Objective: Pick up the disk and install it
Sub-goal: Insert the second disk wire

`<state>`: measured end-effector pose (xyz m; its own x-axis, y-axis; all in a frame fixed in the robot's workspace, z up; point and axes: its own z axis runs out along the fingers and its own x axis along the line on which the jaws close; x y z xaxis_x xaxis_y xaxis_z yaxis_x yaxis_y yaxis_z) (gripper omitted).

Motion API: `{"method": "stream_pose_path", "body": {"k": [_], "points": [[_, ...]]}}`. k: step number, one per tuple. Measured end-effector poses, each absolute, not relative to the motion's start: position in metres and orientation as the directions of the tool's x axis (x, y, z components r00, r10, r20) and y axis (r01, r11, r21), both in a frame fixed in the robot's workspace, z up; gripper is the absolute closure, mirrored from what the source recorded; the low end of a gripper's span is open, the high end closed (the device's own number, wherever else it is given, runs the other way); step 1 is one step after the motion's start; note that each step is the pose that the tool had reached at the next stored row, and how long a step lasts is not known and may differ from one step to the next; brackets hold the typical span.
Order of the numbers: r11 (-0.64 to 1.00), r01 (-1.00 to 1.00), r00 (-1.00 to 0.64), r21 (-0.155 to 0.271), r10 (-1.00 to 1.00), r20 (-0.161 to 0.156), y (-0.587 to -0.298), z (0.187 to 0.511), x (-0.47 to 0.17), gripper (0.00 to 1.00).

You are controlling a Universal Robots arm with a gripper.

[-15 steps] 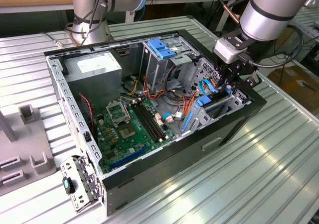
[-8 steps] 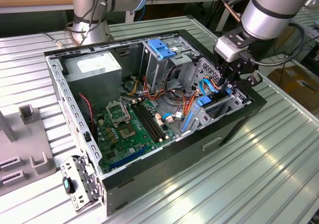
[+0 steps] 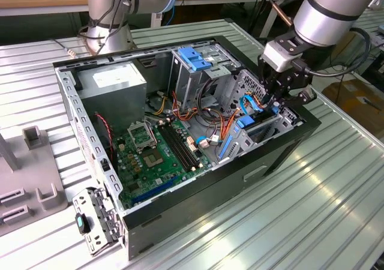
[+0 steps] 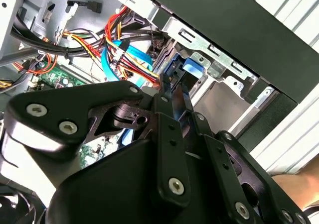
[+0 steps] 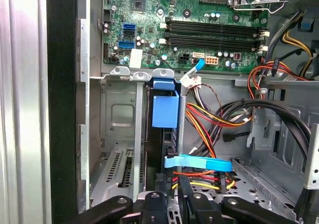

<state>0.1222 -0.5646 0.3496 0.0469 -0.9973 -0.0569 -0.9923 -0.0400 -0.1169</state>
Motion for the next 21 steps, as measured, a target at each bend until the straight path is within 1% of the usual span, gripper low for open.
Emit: {"method": "stream_pose_path", "body": {"k": [3,7,21], "points": [[-0.038,-0.994,0.044,-0.100,-0.997,-0.057,-0.565,0.350,0.124,0.76],[-0.037,-0.995,0.043,-0.089,-0.997,-0.058,-0.565,0.353,0.124,0.76],[-0.038,-0.996,0.042,-0.076,-0.997,-0.058,-0.565,0.360,0.124,0.76]]}}
